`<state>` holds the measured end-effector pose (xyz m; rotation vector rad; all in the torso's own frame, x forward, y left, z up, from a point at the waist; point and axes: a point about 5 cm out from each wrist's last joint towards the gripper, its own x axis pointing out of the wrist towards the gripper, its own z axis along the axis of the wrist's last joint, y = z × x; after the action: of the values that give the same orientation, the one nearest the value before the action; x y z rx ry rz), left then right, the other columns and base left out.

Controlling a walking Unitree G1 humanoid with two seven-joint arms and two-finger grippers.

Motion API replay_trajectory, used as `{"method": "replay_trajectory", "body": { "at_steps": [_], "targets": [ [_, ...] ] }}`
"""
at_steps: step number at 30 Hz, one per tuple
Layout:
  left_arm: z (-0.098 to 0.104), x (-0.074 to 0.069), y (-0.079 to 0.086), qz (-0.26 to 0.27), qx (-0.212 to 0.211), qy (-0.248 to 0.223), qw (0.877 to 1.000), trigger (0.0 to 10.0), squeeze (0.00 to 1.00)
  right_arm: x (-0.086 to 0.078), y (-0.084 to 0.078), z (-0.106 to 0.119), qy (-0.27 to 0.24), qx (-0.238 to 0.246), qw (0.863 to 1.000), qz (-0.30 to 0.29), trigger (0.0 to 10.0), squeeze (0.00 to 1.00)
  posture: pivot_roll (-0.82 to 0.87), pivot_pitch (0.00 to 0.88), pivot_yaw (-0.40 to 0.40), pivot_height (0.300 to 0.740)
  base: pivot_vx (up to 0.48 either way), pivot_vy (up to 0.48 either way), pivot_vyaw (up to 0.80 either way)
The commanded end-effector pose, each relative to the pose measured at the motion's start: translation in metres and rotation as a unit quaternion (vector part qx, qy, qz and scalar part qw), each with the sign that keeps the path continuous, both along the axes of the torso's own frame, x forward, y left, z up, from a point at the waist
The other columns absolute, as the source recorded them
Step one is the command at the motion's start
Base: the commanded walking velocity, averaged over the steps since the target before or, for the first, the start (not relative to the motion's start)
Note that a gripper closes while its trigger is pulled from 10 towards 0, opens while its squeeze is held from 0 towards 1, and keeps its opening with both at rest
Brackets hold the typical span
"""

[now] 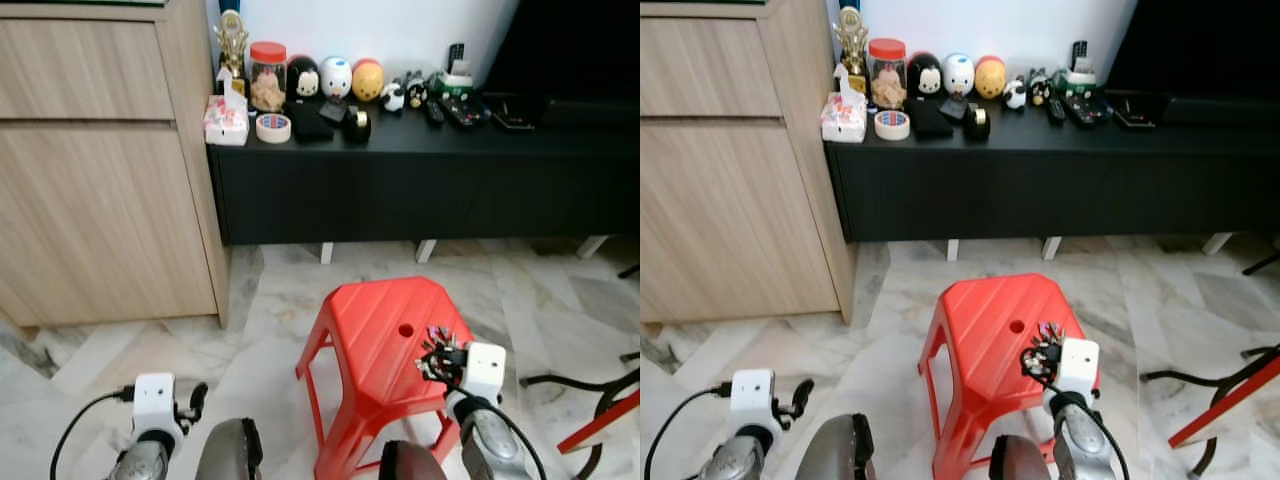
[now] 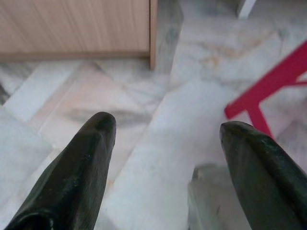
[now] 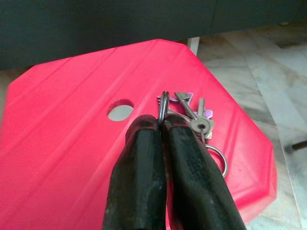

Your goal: Hang keys on a hook

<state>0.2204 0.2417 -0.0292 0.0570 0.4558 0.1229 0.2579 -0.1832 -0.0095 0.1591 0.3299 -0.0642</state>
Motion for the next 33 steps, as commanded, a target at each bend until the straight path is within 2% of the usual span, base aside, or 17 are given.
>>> {"method": "replay_trajectory", "body": {
  "at_steps": [1,10,20,27,30,33],
  "targets": [
    [-0.002,0.0,-0.001,-0.003,0.003,0.005,1.0,10.0,0.0,0.002,-0.006,0.006,-0.015,0.0,1.0,-0.019,10.0,0.0,0.08,0.0,-0.061,0.632,0.0,0.0,0.0],
    [-0.014,-0.012,0.001,0.005,0.013,0.049,0.999,10.0,0.0,-0.003,-0.005,-0.001,0.0,0.002,1.0,-0.028,10.0,0.0,0.09,0.0,-0.065,0.682,0.0,0.0,0.0],
    [-0.018,-0.017,0.011,0.02,0.022,0.074,0.997,10.0,0.0,0.002,0.001,0.0,-0.003,0.002,1.0,-0.023,10.0,0.0,0.11,0.0,-0.075,0.737,0.0,0.0,0.0],
    [-0.026,-0.03,0.019,0.052,0.021,0.115,0.992,10.0,0.0,0.003,0.003,-0.001,0.002,-0.001,1.0,-0.029,10.0,0.0,0.09,0.0,-0.058,0.74,0.0,0.0,0.0],
    [-0.03,-0.034,0.017,0.042,0.023,0.131,0.99,10.0,0.0,0.003,0.004,0.0,-0.005,0.0,1.0,-0.026,10.0,0.0,0.08,0.0,-0.048,0.74,0.0,0.0,0.0],
    [-0.035,-0.04,0.014,0.034,0.021,0.149,0.988,10.0,0.0,0.001,0.003,-0.001,-0.006,0.002,0.999,-0.032,10.0,0.0,0.05,0.0,-0.001,0.74,0.0,0.0,0.0]
  ]
}}
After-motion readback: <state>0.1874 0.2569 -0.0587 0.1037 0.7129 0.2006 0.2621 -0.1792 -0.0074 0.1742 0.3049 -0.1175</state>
